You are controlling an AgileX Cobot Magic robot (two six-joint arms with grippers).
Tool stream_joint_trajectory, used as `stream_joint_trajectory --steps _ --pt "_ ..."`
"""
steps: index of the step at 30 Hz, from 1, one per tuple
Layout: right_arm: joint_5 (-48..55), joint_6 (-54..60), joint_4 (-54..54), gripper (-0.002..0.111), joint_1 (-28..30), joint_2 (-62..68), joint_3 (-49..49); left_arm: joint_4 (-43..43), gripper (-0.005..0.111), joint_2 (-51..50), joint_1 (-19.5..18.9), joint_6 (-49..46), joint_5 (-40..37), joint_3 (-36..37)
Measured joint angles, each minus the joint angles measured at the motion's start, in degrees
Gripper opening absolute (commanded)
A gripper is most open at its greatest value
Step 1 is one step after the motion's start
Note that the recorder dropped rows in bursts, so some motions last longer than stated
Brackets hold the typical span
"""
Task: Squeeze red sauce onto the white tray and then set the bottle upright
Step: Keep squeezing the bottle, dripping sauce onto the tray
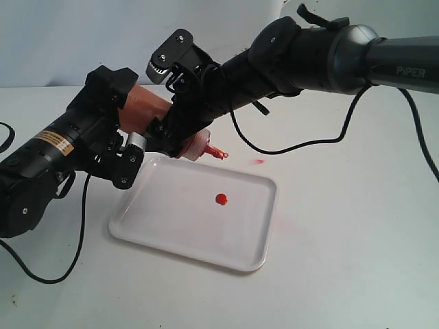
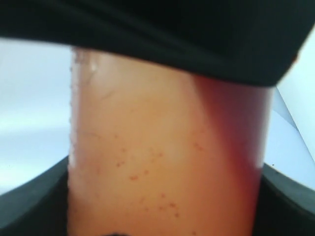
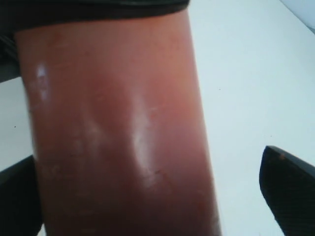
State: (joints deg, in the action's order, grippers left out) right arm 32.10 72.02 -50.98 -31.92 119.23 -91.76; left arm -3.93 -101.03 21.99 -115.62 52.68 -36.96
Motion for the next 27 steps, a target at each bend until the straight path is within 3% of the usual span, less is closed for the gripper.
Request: stream_joint_trajectory --steps 1,3,6,27 --pt "0.0 0.0 0.0 0.097 0.0 0.0 0.0 0.0 0.0 0.0 0.0 0.0 0.0 0.0" --pt "0.0 0.0 0.0 0.07 0.0 0.0 0.0 0.0 0.0 0.0 0.0 0.0 0.0 0.0" --pt "0.96 0.0 1.33 0.003 0.0 -0.1 0.0 0.0 0.0 0.0 0.0 0.0 0.0 0.0" --pt "1.19 -0.13 1.89 0.001 0.0 -0.13 0.0 0.25 0.0 0.0 0.0 0.0 0.0 0.0"
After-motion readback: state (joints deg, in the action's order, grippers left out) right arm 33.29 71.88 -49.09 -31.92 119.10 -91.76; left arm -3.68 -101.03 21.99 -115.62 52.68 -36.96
